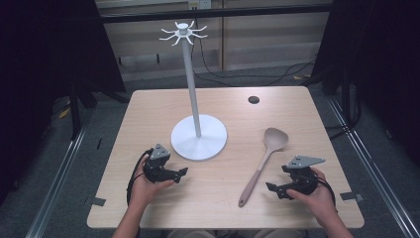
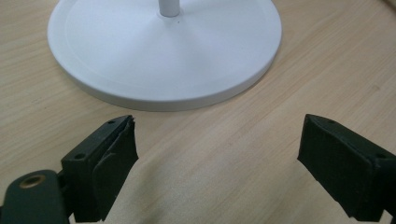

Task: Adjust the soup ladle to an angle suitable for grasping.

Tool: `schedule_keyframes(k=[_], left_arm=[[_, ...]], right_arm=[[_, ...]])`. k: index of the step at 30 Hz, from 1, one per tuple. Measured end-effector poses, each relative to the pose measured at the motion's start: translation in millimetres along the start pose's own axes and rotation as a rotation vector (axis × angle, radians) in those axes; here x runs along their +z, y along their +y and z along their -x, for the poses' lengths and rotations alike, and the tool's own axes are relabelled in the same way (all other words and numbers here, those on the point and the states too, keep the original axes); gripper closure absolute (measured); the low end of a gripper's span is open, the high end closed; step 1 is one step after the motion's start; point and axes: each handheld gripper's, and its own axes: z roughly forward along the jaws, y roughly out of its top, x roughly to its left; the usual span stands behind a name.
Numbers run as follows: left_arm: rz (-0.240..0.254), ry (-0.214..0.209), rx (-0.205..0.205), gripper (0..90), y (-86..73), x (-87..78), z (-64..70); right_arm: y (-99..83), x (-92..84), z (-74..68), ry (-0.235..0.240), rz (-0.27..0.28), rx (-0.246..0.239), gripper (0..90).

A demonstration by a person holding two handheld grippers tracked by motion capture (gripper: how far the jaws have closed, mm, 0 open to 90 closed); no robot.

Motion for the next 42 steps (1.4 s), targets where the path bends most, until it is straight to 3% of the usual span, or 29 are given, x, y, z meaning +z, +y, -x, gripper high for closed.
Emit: schedule_keyframes(k=[13, 20, 32, 42], left_arm=[[-0.002, 0.006, 0.0, 11.9, -0.8, -2.0, -0.6], [0.001, 0.005, 0.015, 12.5, -0.9, -1.9, 1.4], [0.02, 0.019, 0.002, 13.0, -6.0, -9.8, -0.9], [0.033, 0.045, -0.029, 13.0, -14.2, -21.4, -6.5]], right_arm=[[1.0, 7.4, -8.3, 0.042, -0.022, -0.073, 29.3], [1.8, 12.9, -15.3, 0.056, -0.057, -0.144, 49.4], [8.1, 21.2, -21.7, 0.069, -0.085, -0.166, 75.1], [14.8, 31.2, -24.5, 0.118, -0.068, -0.186, 82.9]])
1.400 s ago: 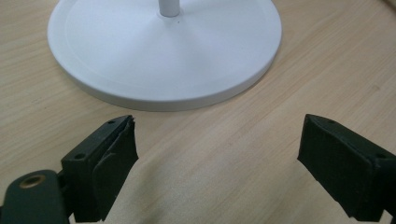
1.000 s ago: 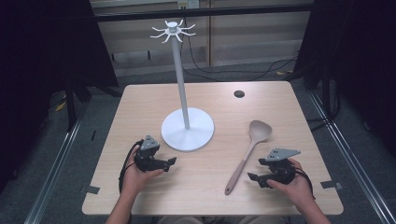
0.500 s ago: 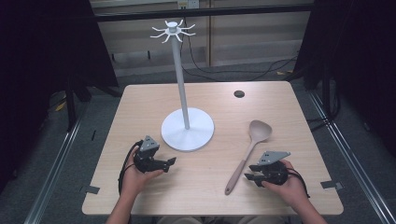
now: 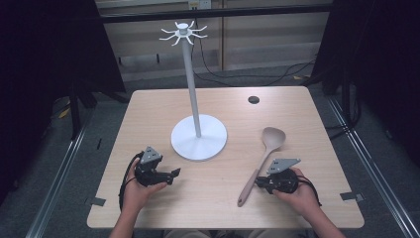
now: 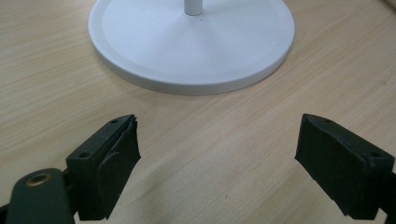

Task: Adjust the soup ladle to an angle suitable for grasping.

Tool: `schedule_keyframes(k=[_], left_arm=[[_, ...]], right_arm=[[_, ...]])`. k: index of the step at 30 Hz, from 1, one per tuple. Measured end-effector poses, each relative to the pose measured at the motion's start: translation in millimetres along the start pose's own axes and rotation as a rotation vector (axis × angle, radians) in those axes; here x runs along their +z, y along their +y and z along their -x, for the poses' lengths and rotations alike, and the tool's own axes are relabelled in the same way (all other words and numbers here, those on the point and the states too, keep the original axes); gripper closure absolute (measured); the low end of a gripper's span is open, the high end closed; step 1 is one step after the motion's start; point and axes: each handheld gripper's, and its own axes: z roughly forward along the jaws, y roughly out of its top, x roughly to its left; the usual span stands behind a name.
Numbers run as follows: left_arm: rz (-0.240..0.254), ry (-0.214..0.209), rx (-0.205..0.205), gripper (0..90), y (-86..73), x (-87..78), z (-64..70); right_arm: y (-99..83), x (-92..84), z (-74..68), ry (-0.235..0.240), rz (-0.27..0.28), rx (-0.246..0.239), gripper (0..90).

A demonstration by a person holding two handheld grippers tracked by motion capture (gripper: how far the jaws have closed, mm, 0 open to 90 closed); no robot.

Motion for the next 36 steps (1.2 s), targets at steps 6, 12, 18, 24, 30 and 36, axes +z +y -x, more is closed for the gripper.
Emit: schedule_keyframes(k=[6, 12, 18, 24, 30, 36], left_arm=[[0.002, 0.006, -0.003, 13.0, -2.5, -4.0, -0.9], [0.006, 0.018, -0.008, 13.0, -4.0, -6.3, -1.3], [0.005, 0.015, -0.004, 13.0, -5.1, -7.8, -1.0], [0.005, 0.023, -0.012, 13.1, -7.3, -9.8, -1.4], [0.008, 0.025, -0.013, 13.1, -7.9, -11.0, -1.9], [0.006, 0.023, -0.013, 13.1, -7.8, -9.7, -0.7]], right_arm=[[2.7, 3.0, 0.4, 0.007, 0.0, 0.002, 84.2], [5.2, 6.6, -0.6, 0.004, 0.005, 0.001, 84.6], [7.4, 12.0, -2.6, -0.007, 0.025, 0.012, 85.0], [10.7, 16.6, -2.9, -0.01, 0.032, 0.019, 85.5], [14.6, 22.9, -3.7, -0.017, 0.032, 0.014, 86.8], [19.6, 27.7, -5.1, -0.039, 0.03, 0.012, 87.9]])
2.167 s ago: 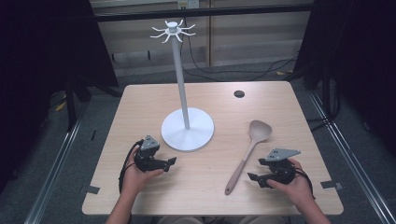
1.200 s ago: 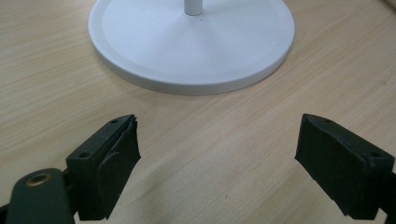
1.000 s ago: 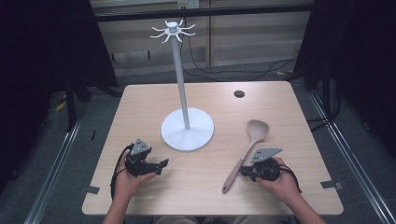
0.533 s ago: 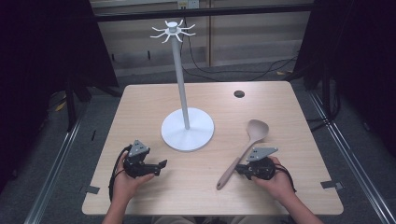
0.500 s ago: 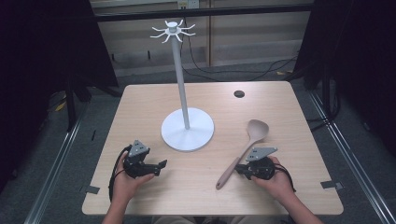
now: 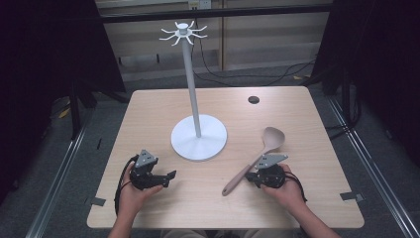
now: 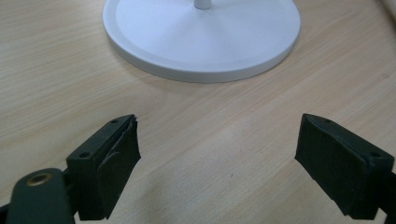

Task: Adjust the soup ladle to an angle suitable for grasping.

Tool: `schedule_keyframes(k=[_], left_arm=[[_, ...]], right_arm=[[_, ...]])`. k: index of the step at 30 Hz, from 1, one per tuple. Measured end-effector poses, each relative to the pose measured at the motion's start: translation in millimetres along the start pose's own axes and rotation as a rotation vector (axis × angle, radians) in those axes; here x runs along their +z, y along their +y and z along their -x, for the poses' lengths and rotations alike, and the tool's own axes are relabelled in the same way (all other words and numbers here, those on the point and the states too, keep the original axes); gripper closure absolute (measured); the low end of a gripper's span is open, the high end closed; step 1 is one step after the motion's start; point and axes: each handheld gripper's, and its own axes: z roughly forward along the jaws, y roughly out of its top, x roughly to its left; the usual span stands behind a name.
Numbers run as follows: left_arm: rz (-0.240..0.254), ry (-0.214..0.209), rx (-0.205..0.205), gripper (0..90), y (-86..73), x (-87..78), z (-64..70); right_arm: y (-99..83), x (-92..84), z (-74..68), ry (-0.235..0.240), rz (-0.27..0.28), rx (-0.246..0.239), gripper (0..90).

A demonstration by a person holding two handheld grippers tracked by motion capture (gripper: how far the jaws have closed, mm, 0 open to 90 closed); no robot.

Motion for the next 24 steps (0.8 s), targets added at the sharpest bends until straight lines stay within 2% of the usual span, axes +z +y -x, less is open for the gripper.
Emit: schedule_keyframes(k=[13, 15, 24], left_arm=[[0.003, 0.001, -0.001, 13.1, 0.1, 0.0, -0.6], [0.0, -0.003, 0.001, 13.2, 0.5, 0.8, 0.2], [-0.001, -0.004, 0.007, 13.3, 1.6, 2.1, 1.4]], right_arm=[[8.3, 9.6, -1.0, -0.015, 0.005, -0.003, 89.0], [9.0, 11.6, 0.0, -0.014, 0.011, 0.024, 89.0], [17.6, 21.4, 0.3, -0.022, 0.015, 0.02, 88.3]])
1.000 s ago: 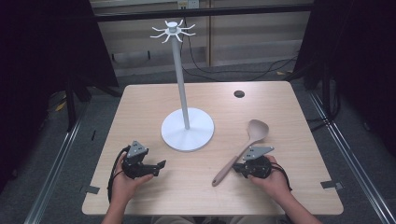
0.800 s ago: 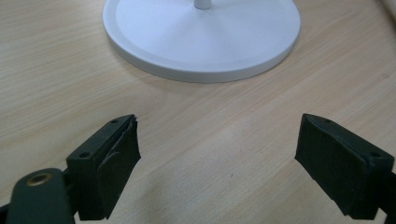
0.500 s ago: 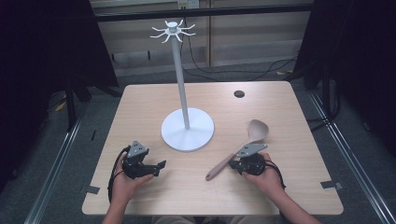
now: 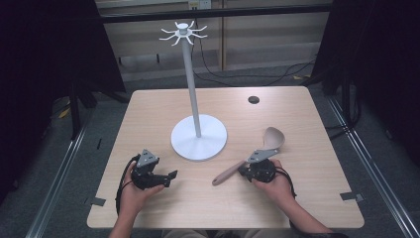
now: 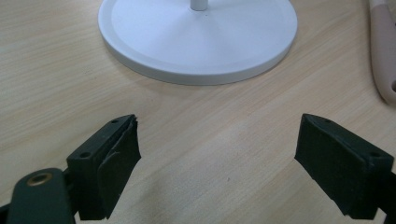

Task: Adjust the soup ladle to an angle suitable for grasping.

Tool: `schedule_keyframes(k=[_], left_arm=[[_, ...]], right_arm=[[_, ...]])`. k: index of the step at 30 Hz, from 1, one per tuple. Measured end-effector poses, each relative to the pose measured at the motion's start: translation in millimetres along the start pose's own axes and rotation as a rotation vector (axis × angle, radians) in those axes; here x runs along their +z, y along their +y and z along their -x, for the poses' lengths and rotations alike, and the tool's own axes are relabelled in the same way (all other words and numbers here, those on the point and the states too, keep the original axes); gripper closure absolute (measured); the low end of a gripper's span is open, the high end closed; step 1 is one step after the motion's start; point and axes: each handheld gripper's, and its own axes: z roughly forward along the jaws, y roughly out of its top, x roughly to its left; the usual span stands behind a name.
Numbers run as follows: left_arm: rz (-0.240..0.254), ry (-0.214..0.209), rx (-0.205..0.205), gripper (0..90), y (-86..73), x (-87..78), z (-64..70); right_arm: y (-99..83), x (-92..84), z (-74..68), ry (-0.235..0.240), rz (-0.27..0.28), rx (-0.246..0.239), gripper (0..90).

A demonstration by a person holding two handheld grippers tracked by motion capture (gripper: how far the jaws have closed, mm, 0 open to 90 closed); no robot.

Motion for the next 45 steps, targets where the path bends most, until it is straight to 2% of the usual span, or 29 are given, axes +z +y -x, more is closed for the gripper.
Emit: schedule_keyframes(k=[19, 32, 39, 45], left_arm=[[0.002, -0.011, 0.001, 13.4, 1.4, 2.2, 0.0], [0.002, -0.014, -0.004, 13.4, 1.3, 2.6, -0.6], [-0.004, -0.011, 0.007, 13.5, 1.7, 2.7, -0.3], [-0.003, -0.017, -0.001, 13.5, 1.2, 3.4, -0.2]], right_arm=[[10.8, 12.8, 0.1, -0.027, 0.004, 0.025, 86.0], [13.1, 16.3, 3.6, -0.004, 0.012, 0.024, 85.1], [15.6, 19.5, 3.5, -0.017, 0.017, 0.028, 84.1], [17.5, 22.1, 3.9, -0.024, 0.022, 0.029, 83.7]])
